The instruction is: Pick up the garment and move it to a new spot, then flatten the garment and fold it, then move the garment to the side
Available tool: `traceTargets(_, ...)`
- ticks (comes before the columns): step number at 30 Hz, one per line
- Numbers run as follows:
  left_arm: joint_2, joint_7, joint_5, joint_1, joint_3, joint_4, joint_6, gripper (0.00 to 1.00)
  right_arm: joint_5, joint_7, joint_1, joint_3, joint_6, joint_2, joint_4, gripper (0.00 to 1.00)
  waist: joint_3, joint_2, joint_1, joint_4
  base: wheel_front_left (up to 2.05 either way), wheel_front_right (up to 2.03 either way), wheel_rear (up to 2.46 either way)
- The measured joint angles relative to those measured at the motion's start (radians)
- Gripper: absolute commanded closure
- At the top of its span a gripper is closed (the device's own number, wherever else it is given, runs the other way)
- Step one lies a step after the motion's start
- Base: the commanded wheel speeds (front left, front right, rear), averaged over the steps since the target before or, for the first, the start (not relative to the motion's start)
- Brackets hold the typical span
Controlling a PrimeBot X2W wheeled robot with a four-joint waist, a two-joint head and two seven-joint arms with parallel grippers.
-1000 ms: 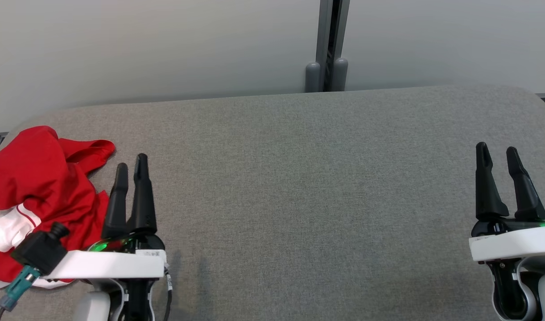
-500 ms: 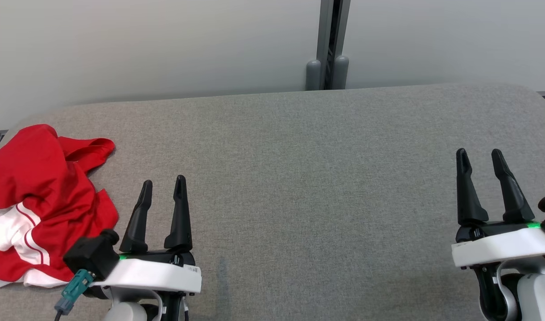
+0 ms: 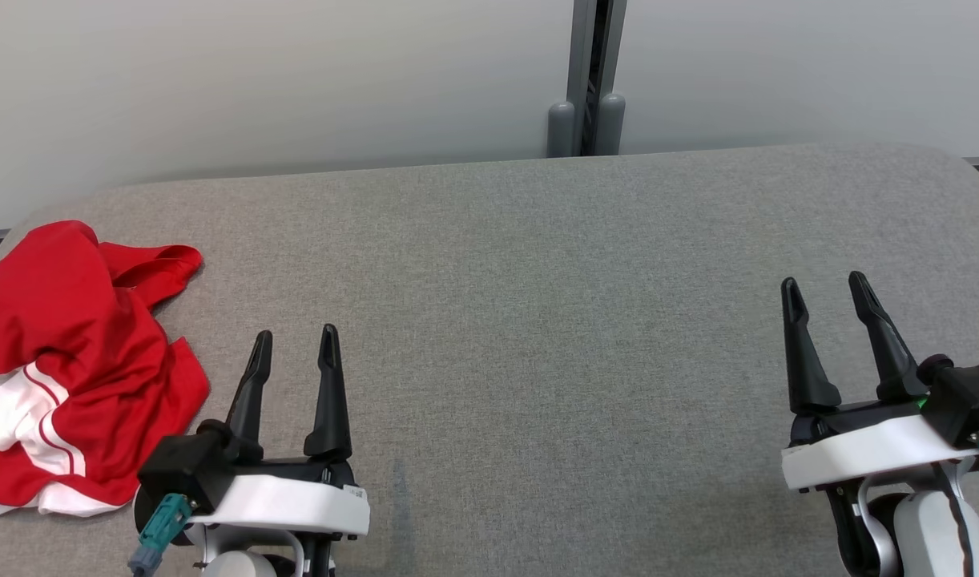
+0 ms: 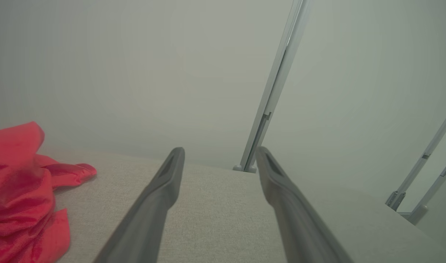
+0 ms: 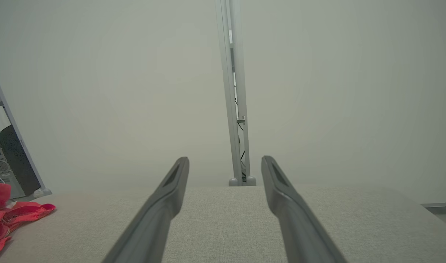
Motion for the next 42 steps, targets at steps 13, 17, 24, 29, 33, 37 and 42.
traceTargets(13, 0.000, -0.013, 0.071, 0.008, 0.000, -0.021, -0.004, 0.00, -0.052, -0.035, -0.016, 0.032, 0.000, -0.002, 0.023, 0.00, 0.017, 0.0000, 0.0000, 0.009, 0.00, 0.00, 0.00)
traceTargets(17, 0.001, -0.017, 0.099, 0.013, 0.002, -0.028, -0.006, 0.00, -0.055, -0.047, -0.018, 0.046, 0.000, -0.003, 0.032, 0.00, 0.018, 0.0000, 0.0000, 0.009, 0.00, 0.00, 0.00)
traceTargets(24, 0.001, -0.025, 0.140, 0.025, 0.009, -0.037, -0.004, 0.00, -0.050, -0.069, -0.020, 0.079, 0.000, -0.004, 0.071, 0.00, 0.012, 0.0000, 0.0000, 0.008, 0.00, 0.00, 0.00)
traceTargets(29, 0.001, -0.028, 0.160, 0.036, 0.009, -0.042, -0.004, 0.00, -0.008, -0.079, -0.021, 0.079, 0.000, -0.004, 0.104, 0.00, 0.004, 0.0000, 0.0000, 0.006, 0.00, 0.00, 0.00)
traceTargets(33, 0.001, -0.031, 0.160, 0.043, 0.008, -0.032, -0.018, 0.00, 0.007, -0.086, -0.028, 0.067, 0.000, -0.005, 0.126, 0.00, 0.007, 0.0000, 0.0000, 0.003, 0.00, 0.00, 0.00)
traceTargets(37, 0.001, -0.031, 0.151, 0.047, 0.007, -0.009, -0.035, 0.00, 0.007, -0.086, -0.031, 0.056, 0.000, -0.005, 0.130, 0.00, 0.011, 0.0000, 0.0000, 0.000, 0.00, 0.00, 0.00)
traceTargets(42, 0.001, -0.031, 0.146, 0.042, 0.006, -0.001, -0.035, 0.00, -0.002, -0.086, -0.035, 0.049, 0.000, -0.006, 0.130, 0.00, 0.015, 0.0000, 0.0000, -0.004, 0.00, 0.00, 0.00)
